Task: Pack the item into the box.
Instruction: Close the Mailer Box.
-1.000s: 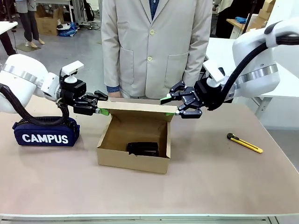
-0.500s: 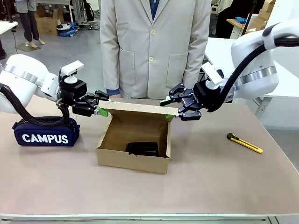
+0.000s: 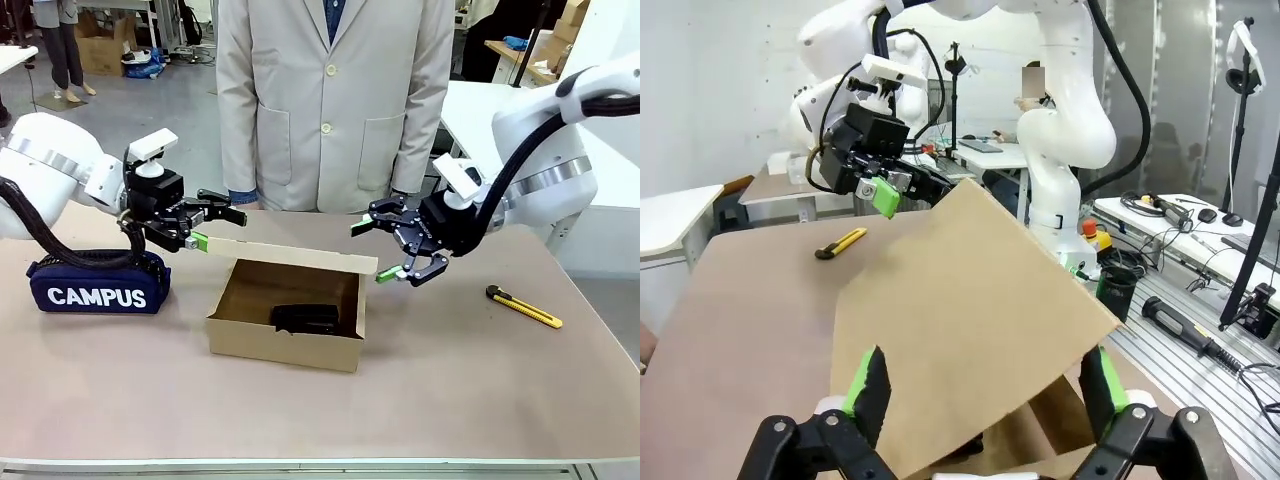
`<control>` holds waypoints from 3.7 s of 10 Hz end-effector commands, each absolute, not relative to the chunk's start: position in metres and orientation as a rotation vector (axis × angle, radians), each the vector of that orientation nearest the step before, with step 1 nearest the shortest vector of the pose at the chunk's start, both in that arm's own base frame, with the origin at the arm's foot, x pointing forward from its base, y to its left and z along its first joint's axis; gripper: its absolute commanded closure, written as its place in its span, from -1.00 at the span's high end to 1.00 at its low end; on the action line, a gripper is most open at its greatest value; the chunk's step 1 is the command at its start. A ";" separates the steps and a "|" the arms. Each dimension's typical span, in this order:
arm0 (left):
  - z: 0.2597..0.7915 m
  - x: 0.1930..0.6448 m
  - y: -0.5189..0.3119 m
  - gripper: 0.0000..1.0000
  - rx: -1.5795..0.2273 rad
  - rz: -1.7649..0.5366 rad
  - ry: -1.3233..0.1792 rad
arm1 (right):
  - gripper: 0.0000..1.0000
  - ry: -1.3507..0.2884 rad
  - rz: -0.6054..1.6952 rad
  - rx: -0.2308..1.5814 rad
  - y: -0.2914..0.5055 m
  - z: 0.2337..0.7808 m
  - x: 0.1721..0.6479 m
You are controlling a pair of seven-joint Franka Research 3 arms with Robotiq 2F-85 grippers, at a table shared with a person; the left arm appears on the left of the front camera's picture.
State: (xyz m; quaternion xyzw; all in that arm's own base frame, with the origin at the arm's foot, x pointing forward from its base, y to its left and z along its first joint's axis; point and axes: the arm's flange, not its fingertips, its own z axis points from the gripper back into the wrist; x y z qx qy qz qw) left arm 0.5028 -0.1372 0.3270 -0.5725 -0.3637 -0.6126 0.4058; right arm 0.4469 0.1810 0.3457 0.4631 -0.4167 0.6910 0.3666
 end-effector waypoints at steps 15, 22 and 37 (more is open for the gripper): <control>0.313 0.499 -0.139 1.00 -1.324 -1.405 -0.750 | 1.00 -1.063 1.229 1.030 0.194 0.275 0.429; 0.285 0.490 -0.143 1.00 -1.215 -1.482 -0.641 | 1.00 -0.961 1.258 1.094 0.195 0.274 0.426; 0.433 0.463 0.047 1.00 -1.477 -0.795 -0.546 | 1.00 -0.535 0.492 1.296 -0.009 0.438 0.383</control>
